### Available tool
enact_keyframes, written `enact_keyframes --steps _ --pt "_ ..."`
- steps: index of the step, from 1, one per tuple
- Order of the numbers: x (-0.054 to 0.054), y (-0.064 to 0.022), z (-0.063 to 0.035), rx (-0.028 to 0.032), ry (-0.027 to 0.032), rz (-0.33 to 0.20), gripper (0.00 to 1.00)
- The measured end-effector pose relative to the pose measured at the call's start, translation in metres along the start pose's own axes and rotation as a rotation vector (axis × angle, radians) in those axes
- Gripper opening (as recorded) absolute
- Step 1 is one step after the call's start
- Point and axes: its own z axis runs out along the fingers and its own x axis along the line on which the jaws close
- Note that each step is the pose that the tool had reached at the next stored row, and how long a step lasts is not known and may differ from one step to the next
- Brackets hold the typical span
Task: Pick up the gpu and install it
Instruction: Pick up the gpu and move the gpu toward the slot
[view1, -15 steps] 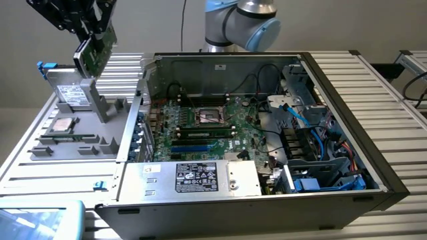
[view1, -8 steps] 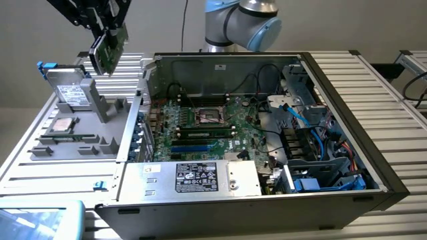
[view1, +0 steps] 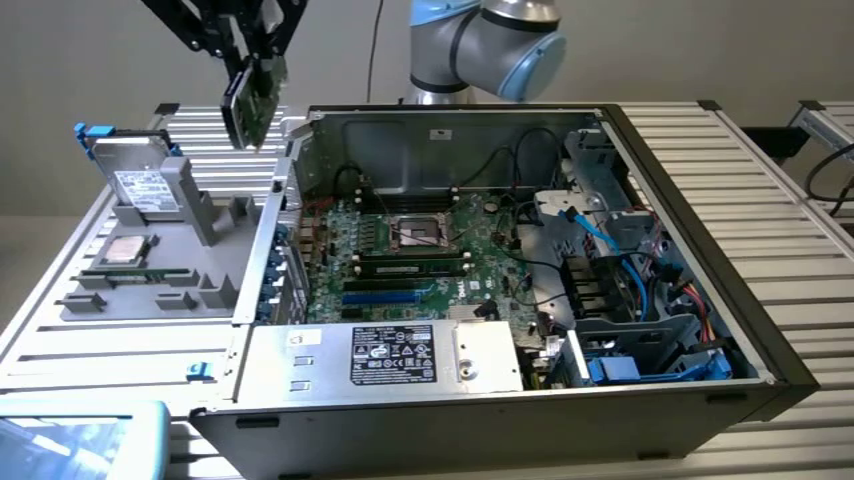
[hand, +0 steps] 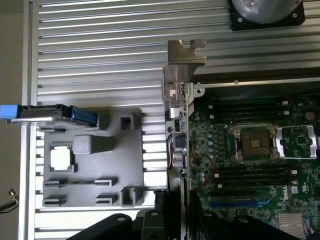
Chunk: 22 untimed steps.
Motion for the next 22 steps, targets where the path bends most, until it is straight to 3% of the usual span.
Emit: enact_keyframes --steps 13,22 --pt "-0.059 0.0042 0.0001 0.0012 0.0046 0.001 0.28" --pt "-0.096 0.0012 0.0102 0.0020 0.0046 0.000 0.28"
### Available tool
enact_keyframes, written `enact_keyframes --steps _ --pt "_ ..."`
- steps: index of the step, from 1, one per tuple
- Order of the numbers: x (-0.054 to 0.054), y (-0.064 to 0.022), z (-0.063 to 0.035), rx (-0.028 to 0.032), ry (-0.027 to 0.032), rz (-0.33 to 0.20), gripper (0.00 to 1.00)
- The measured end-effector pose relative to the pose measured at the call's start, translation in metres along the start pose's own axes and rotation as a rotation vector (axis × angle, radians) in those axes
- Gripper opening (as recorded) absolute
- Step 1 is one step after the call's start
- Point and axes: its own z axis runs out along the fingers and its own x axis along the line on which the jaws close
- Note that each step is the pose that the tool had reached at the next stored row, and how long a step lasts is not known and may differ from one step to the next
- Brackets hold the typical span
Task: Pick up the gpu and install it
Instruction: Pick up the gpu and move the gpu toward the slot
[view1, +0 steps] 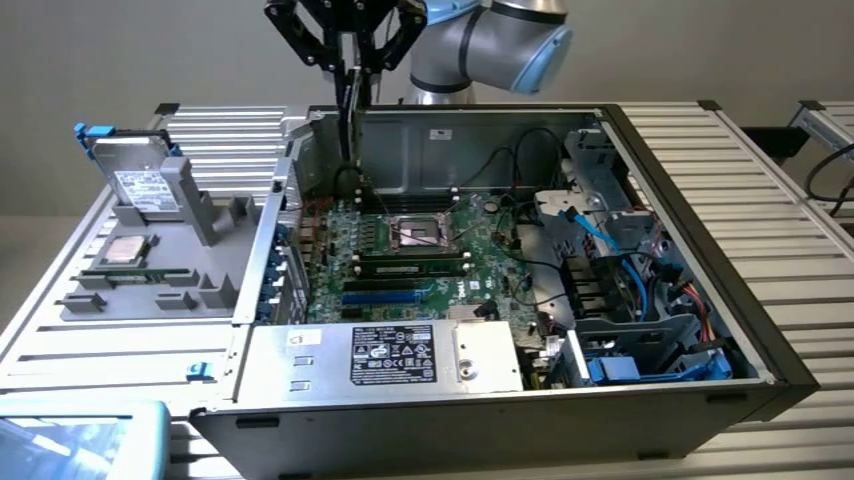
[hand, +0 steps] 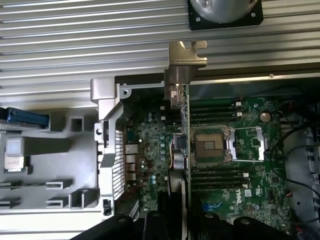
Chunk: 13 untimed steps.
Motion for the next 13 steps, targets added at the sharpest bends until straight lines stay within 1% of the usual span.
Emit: enact_keyframes --steps 4,9,11,13 --pt "-0.015 -0.0006 0.0016 0.0000 0.0006 0.000 0.28" --pt "-0.037 -0.0008 0.0037 -0.0001 0.0011 0.000 0.28" --pt "-0.046 -0.0027 0.0054 0.0000 0.0011 0.000 0.28" --pt "-0.052 -0.0062 0.0069 0.0003 0.0013 0.000 0.28"
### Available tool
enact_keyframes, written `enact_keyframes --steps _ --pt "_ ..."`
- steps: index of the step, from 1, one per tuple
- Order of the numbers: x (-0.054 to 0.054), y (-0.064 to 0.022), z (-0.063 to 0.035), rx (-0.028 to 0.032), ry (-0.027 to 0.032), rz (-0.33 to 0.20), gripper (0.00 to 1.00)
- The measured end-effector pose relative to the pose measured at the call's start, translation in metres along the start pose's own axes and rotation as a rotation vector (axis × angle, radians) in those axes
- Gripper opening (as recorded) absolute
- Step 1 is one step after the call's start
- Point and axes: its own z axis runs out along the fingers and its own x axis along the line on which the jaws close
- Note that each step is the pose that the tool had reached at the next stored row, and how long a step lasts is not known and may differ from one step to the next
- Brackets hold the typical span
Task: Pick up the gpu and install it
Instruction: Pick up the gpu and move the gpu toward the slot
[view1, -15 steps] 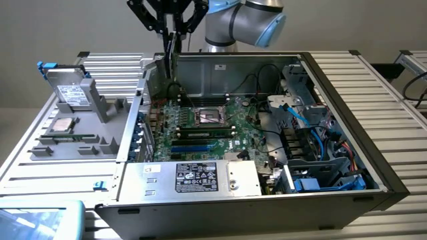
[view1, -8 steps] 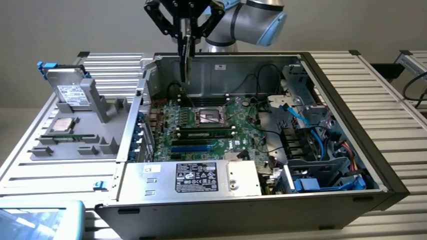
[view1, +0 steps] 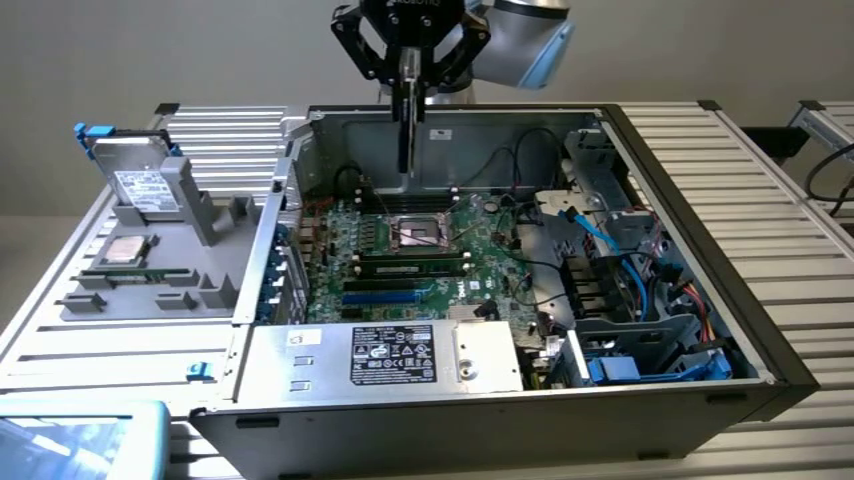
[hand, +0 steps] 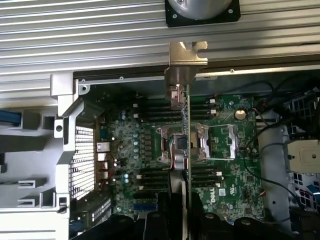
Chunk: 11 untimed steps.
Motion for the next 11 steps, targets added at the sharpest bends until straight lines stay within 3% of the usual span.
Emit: enact_keyframes --steps 3,11 --pt "-0.005 -0.0065 0.0032 -0.0006 -0.0004 0.000 0.28" --pt "-0.012 -0.0069 0.0100 0.0001 0.0011 -0.014 0.28"
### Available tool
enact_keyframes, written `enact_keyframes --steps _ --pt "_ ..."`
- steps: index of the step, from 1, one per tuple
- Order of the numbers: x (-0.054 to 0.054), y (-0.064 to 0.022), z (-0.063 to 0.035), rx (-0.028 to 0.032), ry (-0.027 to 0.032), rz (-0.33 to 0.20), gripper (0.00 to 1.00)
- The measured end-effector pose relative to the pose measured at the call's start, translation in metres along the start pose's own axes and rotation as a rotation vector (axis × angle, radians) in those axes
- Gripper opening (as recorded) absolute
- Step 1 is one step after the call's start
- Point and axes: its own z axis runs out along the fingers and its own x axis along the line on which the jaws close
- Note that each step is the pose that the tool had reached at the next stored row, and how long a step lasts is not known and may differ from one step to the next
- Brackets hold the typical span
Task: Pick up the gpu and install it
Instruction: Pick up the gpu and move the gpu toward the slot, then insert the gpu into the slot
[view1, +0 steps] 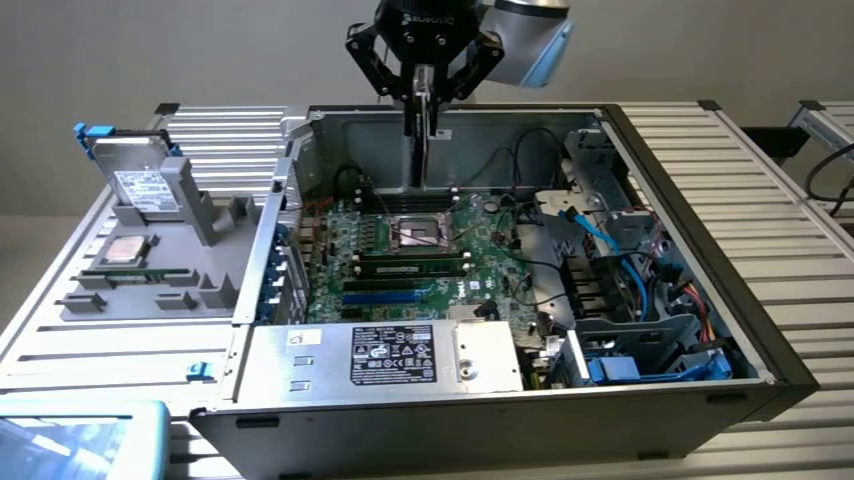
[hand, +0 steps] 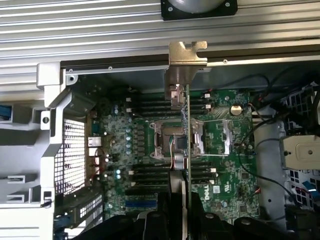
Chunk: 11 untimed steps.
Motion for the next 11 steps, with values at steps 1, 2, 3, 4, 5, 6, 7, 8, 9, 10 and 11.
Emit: enact_keyframes --steps 1,2,3,4,5,6,7,8,9,10,11 --pt "-0.0017 0.0000 0.0007 0.0002 0.0005 -0.004 0.28" --pt "-0.0034 0.0001 0.0013 0.0005 0.0009 -0.008 0.28" --pt "-0.0048 0.0002 0.0019 0.0005 0.0013 -0.012 0.28" --pt "-0.0061 0.0002 0.0024 0.0005 0.0017 -0.017 0.28" --pt "-0.0070 0.0002 0.0028 0.0004 0.0021 -0.022 0.28" --pt "-0.0074 0.0002 0.0029 0.0002 0.0027 -0.026 0.28" --pt "-0.0077 0.0003 0.0029 0.0000 0.0032 -0.031 0.28" --pt "-0.0078 0.0003 0.0029 -0.0004 0.0037 -0.036 0.28" --pt "-0.0082 0.0003 0.0030 -0.0011 0.0043 -0.042 0.28" --pt "-0.0087 0.0003 0.0031 -0.0017 0.0053 -0.051 0.28" --pt "-0.0088 0.0004 0.0032 -0.0020 0.0067 -0.066 0.28"
